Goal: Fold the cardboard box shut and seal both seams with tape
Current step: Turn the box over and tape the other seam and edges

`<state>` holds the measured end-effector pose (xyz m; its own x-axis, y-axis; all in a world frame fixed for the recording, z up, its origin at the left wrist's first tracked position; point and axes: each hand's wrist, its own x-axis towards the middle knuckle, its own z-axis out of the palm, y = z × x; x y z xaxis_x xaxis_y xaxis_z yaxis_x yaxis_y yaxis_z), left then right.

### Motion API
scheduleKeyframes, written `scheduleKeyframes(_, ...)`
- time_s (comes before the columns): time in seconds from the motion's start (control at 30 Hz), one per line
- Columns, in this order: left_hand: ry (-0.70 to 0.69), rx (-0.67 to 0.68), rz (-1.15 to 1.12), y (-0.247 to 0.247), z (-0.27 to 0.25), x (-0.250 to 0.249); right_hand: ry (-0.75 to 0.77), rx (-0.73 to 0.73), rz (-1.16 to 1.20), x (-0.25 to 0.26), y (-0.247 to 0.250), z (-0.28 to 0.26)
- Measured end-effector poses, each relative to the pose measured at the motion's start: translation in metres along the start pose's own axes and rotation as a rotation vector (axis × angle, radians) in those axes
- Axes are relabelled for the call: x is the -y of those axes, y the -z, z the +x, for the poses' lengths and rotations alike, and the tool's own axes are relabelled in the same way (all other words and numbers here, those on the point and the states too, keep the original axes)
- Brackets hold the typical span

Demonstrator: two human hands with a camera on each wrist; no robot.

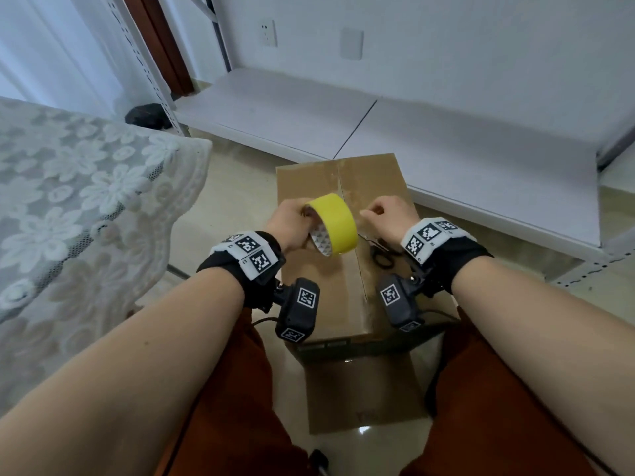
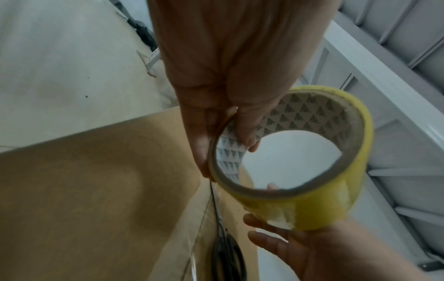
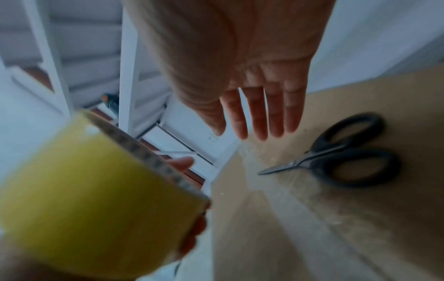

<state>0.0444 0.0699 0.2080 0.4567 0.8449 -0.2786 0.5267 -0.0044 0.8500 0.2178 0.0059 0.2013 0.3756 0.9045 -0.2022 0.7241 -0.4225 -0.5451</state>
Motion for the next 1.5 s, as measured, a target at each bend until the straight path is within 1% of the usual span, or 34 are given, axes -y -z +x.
scheduleKeyframes(0.07, -0.023, 0.017, 0.062, -0.001, 0.005, 0.0, -0.024, 0.073, 0.253, 0.009, 0.005, -0.005)
scheduleKeyframes(0.17, -0.078, 0.036, 0.108, -0.004, 0.01, -0.005, -0.173, 0.161, 0.815, 0.026, 0.005, -0.016)
scheduleKeyframes(0.2, -0.099, 0.038, 0.114, -0.006, 0.013, -0.006, -0.177, 0.217, 0.949, 0.028, 0.004, -0.016)
scheduleKeyframes(0.23, -0.11, 0.043, 0.129, -0.007, 0.015, -0.007, -0.138, 0.289, 1.009, 0.03, 0.002, -0.017)
scheduleKeyframes(0.3, -0.092, 0.063, 0.178, -0.008, 0.019, -0.009, -0.044, 0.382, 0.997, 0.031, 0.0, -0.018)
scheduleKeyframes(0.33, -0.055, 0.086, 0.16, -0.008, 0.024, -0.008, -0.028, 0.395, 0.984, 0.029, -0.001, -0.018)
scheduleKeyframes(0.4, 0.096, 0.137, -0.087, -0.003, 0.028, -0.011, -0.047, 0.403, 1.027, 0.025, -0.003, -0.017)
scheduleKeyframes(0.47, 0.235, 0.164, -0.414, 0.006, 0.031, -0.016, -0.061, 0.405, 1.088, 0.021, -0.005, -0.015)
scheduleKeyframes(0.5, 0.291, 0.19, -0.51, 0.01, 0.029, -0.02, -0.049, 0.403, 1.103, 0.021, -0.006, -0.013)
scheduleKeyframes(0.53, 0.333, 0.224, -0.558, 0.012, 0.027, -0.02, -0.028, 0.404, 1.119, 0.022, -0.008, -0.011)
scheduleKeyframes(0.6, 0.377, 0.343, -0.588, 0.01, 0.023, -0.017, 0.018, 0.436, 1.154, 0.029, -0.011, -0.01)
scheduleKeyframes(0.67, 0.408, 0.43, -0.627, 0.004, 0.02, -0.012, 0.059, 0.468, 1.124, 0.034, -0.012, -0.013)
scheduleKeyframes(0.73, 0.406, 0.424, -0.646, 0.0, 0.019, -0.01, 0.079, 0.473, 1.057, 0.035, -0.012, -0.015)
scheduleKeyframes(0.87, 0.369, 0.429, -0.663, -0.002, 0.018, -0.014, 0.061, 0.402, 1.01, 0.037, -0.013, -0.013)
scheduleKeyframes(0.97, 0.428, 0.361, -0.702, -0.002, 0.019, -0.016, 0.053, 0.342, 0.992, 0.04, -0.013, -0.014)
scheduleKeyframes(1.03, 0.475, 0.326, -0.732, -0.002, 0.02, -0.017, 0.012, 0.325, 1.006, 0.041, -0.012, -0.013)
scheduleKeyframes(1.13, 0.507, 0.345, -0.727, -0.002, 0.021, -0.018, -0.06, 0.351, 1.079, 0.042, -0.009, -0.012)
scheduleKeyframes(1.3, 0.546, 0.317, -0.71, -0.003, 0.025, -0.016, -0.09, 0.421, 1.162, 0.044, -0.007, -0.014)
scheduleKeyframes(1.4, 0.506, 0.332, -0.729, -0.005, 0.023, -0.02, -0.101, 0.385, 1.201, 0.046, -0.002, -0.014)
scheduleKeyframes(1.5, 0.403, 0.354, -0.714, -0.004, 0.021, -0.02, -0.155, 0.308, 1.248, 0.04, 0.001, -0.011)
